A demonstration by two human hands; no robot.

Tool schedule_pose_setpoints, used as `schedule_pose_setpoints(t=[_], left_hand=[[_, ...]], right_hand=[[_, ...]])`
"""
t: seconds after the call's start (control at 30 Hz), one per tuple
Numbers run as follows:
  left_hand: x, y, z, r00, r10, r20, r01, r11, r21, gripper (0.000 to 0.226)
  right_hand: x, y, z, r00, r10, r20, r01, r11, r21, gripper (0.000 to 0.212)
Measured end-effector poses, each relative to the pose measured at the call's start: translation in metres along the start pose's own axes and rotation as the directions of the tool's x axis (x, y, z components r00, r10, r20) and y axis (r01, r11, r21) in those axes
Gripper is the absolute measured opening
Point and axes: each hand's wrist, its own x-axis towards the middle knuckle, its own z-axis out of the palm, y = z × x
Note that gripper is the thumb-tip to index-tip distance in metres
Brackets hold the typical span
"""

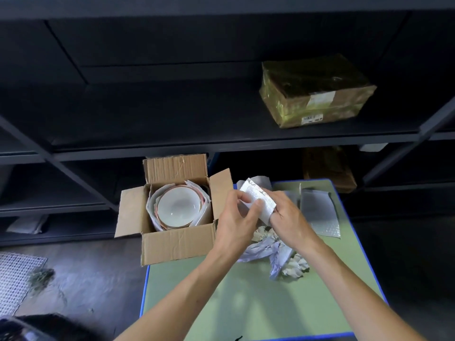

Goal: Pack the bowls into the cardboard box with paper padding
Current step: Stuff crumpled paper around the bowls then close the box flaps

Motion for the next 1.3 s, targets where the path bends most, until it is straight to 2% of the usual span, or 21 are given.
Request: schedule_pose_setpoints(t=[0.07, 0.17, 0.23, 0.3, 0.37, 0.43, 0.5, 0.6, 0.7, 0.8, 0.93, 1.03, 1.13, 1.2, 1.3], left_hand=[[-0.001, 0.003, -0.004, 1.0, -0.008, -0.019, 0.007, 0.999, -0.045, 0.015], [0.002, 0.003, -0.012, 0.999, 0.001, -0.033, -0.004, 0.994, -0.113, 0.015], [0.005, 0.005, -0.02, 0.998, 0.024, -0.058, -0.031, 0.992, -0.122, 0.019], [0.009, 0.007, -0.031, 0.994, 0.026, -0.103, -0.037, 0.993, -0.11, 0.029], [0.014, 0.008, -0.045, 0.992, 0.005, -0.127, -0.024, 0.989, -0.146, 0.047], [0.02, 0.006, -0.061, 0.996, -0.002, -0.091, -0.018, 0.975, -0.22, 0.067], [0.023, 0.006, -0.075, 1.0, 0.001, -0.014, -0.004, 0.979, -0.206, 0.073], [0.027, 0.005, -0.095, 0.998, 0.013, 0.069, -0.011, 0.999, -0.04, 0.042], [0.035, 0.003, -0.112, 0.994, 0.09, 0.057, -0.092, 0.995, 0.032, 0.017], [0.047, 0.006, -0.123, 0.992, 0.117, 0.039, -0.118, 0.993, 0.012, 0.01], [0.062, 0.01, -0.129, 0.988, 0.11, 0.105, -0.103, 0.993, -0.065, 0.01], [0.072, 0.001, -0.133, 0.977, 0.108, 0.181, -0.121, 0.991, 0.064, 0.014], [0.078, -0.013, -0.138, 0.963, 0.077, 0.258, -0.137, 0.965, 0.223, 0.02], [0.079, -0.024, -0.14, 0.953, 0.08, 0.292, -0.187, 0.914, 0.36, 0.019], [0.081, -0.043, -0.138, 0.931, 0.156, 0.33, -0.319, 0.786, 0.53, 0.021]], right_hand=[[-0.003, -0.007, 0.003, 1.0, -0.015, 0.026, 0.014, 1.0, 0.027, 0.041], [-0.007, -0.02, 0.004, 0.998, -0.055, -0.008, 0.056, 0.991, 0.123, 0.039], [-0.006, -0.03, 0.002, 0.997, -0.067, -0.042, 0.074, 0.982, 0.172, 0.023], [-0.005, -0.043, 0.001, 0.998, -0.056, -0.027, 0.06, 0.979, 0.195, 0.017], [-0.003, -0.054, 0.004, 0.999, -0.054, 0.006, 0.051, 0.971, 0.232, 0.027], [0.001, -0.062, 0.01, 0.997, -0.08, -0.005, 0.079, 0.976, 0.201, 0.027], [0.007, -0.065, 0.019, 0.992, -0.117, -0.051, 0.122, 0.988, 0.095, 0.026], [0.013, -0.072, 0.027, 0.99, -0.105, -0.095, 0.11, 0.993, 0.047, 0.034], [0.02, -0.081, 0.03, 0.993, -0.053, -0.109, 0.059, 0.997, 0.045, 0.025], [0.028, -0.092, 0.034, 0.986, -0.064, -0.154, 0.072, 0.996, 0.048, 0.022], [0.038, -0.106, 0.036, 0.987, 0.027, -0.159, 0.009, 0.975, 0.222, 0.024], [0.04, -0.11, 0.036, 0.981, 0.045, -0.189, -0.031, 0.996, 0.079, 0.014], [0.037, -0.112, 0.04, 0.989, 0.094, -0.11, -0.099, 0.994, -0.045, 0.013], [0.034, -0.113, 0.045, 0.987, 0.137, -0.081, -0.145, 0.985, -0.096, 0.022], [0.031, -0.115, 0.049, 0.973, 0.215, -0.084, -0.227, 0.959, -0.173, 0.033]])
